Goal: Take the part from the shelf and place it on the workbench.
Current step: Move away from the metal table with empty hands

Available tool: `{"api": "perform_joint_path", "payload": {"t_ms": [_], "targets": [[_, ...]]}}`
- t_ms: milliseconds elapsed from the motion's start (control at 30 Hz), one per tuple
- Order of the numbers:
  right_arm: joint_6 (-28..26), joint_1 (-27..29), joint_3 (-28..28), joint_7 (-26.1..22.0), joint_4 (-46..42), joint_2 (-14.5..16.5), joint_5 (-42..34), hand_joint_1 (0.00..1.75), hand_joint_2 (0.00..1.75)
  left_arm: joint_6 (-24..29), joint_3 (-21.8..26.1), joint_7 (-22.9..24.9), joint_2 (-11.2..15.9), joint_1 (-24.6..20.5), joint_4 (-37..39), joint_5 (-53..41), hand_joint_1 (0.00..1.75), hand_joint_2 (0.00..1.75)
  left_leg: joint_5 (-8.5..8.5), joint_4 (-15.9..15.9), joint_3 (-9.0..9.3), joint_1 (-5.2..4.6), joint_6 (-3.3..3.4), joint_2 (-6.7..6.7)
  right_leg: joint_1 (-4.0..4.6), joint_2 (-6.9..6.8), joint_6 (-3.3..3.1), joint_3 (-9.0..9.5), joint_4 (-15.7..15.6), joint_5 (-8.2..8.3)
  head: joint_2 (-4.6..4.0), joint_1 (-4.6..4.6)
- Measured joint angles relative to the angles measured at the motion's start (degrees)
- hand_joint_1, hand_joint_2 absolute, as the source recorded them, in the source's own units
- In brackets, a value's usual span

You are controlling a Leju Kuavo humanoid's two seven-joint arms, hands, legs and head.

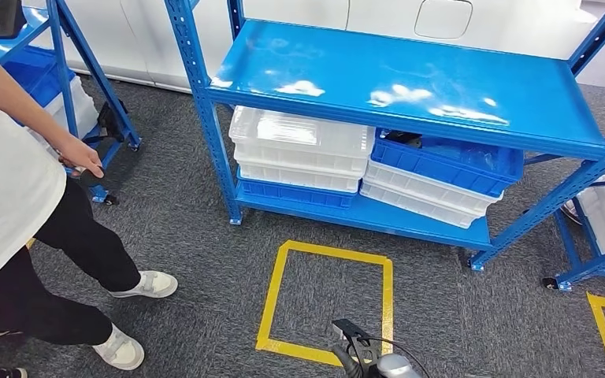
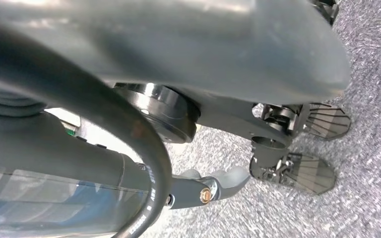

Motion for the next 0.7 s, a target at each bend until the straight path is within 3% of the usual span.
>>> {"api": "perform_joint_path", "payload": {"t_ms": [67, 167, 200, 233, 267, 367, 433, 533, 600, 700], "targets": [[-0.01, 0.06, 0.02, 0.00, 0.00, -0.04, 0.00, 0.00, 0.00, 0.00, 0.04, 0.56, -0.02, -0.04, -0.01, 0.00, 0.00, 0.00, 0.18, -0.38, 0.15, 0.16, 0.60, 1.04, -0.05, -1.43, 0.47, -1.19, 2.23, -1.42, 0.00, 0.19], [-0.02, -0.25, 0.03, 0.00, 0.00, -0.03, 0.00, 0.00, 0.00, -0.02, 0.20, 0.86, -0.02, 0.07, -0.01, 0.00, 0.00, 0.00, 0.05, -0.49, 0.22, 0.14, 0.98, 2.96, -0.39, -3.83, 0.97, -6.50, 12.50, -6.05, 0.00, 0.42], [-0.02, -0.25, 0.03, 0.00, 0.00, -0.03, 0.01, 0.00, 0.00, -0.03, 0.26, 0.87, -0.02, 0.09, 0.00, 0.00, 0.00, 0.00, -0.04, -0.48, 0.26, 0.14, 1.01, 3.59, -0.55, -4.09, 1.12, -7.96, 15.18, -6.70, 0.00, 0.43], [-0.03, -0.21, 0.03, 0.00, 0.00, -0.03, 0.02, 0.00, 0.00, -0.03, 0.32, 0.88, -0.02, 0.08, 0.00, -0.01, 0.00, 0.00, -0.15, -0.48, 0.35, 0.16, 0.99, 4.17, -0.69, -4.29, 1.25, -8.45, 15.91, -6.28, 0.00, 0.42], [-0.03, -0.18, 0.03, 0.00, 0.00, -0.04, 0.02, 0.00, 0.00, -0.04, 0.35, 0.88, -0.02, 0.06, 0.00, -0.01, 0.00, 0.00, -0.28, -0.48, 0.50, 0.21, 0.91, 4.69, -0.79, -4.55, 1.32, -7.69, 14.20, -4.80, 0.00, 0.43], [-0.04, -0.36, 0.03, 0.00, 0.00, -0.11, 0.03, 0.00, 0.00, -0.04, 0.41, 0.86, -0.02, -0.03, 0.00, -0.05, 0.00, 0.00, -0.76, -0.48, 1.12, 0.19, 0.28, 5.99, -0.55, -6.93, 1.22, -2.19, 3.10, 0.17, 0.00, 0.42], [-0.04, -0.53, 0.03, 0.00, 0.00, -0.11, 0.03, 0.00, 0.00, -0.05, 0.44, 0.82, -0.02, -0.06, 0.00, -0.09, 0.00, 0.00, -0.99, -0.60, 1.37, -0.04, -0.31, 6.74, -0.05, -7.86, 1.02, -0.80, 0.07, 0.60, 0.01, 0.37], [-0.08, -0.31, 0.03, 0.00, 0.00, -0.14, 0.02, 0.00, 0.00, -0.05, 0.48, 0.86, -0.02, -0.16, -0.01, -0.17, 0.00, 0.00, -1.44, -0.64, 1.79, 0.02, -1.30, 7.19, -0.03, -6.54, 0.30, -0.64, -0.39, 0.73, 0.01, 0.29], [-0.15, -0.26, 0.02, 0.00, 0.00, -0.15, 0.03, 0.00, 0.00, -0.04, 0.49, 0.85, -0.02, -0.24, -0.01, -0.21, 0.00, 0.00, -3.67, 2.70, 0.58, 0.19, -1.58, 5.71, -0.36, -5.76, -0.47, -0.24, -0.78, 0.87, 0.01, 0.19], [-0.19, -0.31, 0.01, 0.01, 0.00, -0.09, 0.04, 0.00, 0.00, -0.06, 0.49, 0.75, -0.02, -0.16, 0.00, -0.24, 0.00, 0.00, -8.31, 13.60, -4.61, 0.07, -1.59, 3.77, -0.20, -4.43, -1.19, 0.03, -0.77, 0.68, 0.00, 0.07]]}}
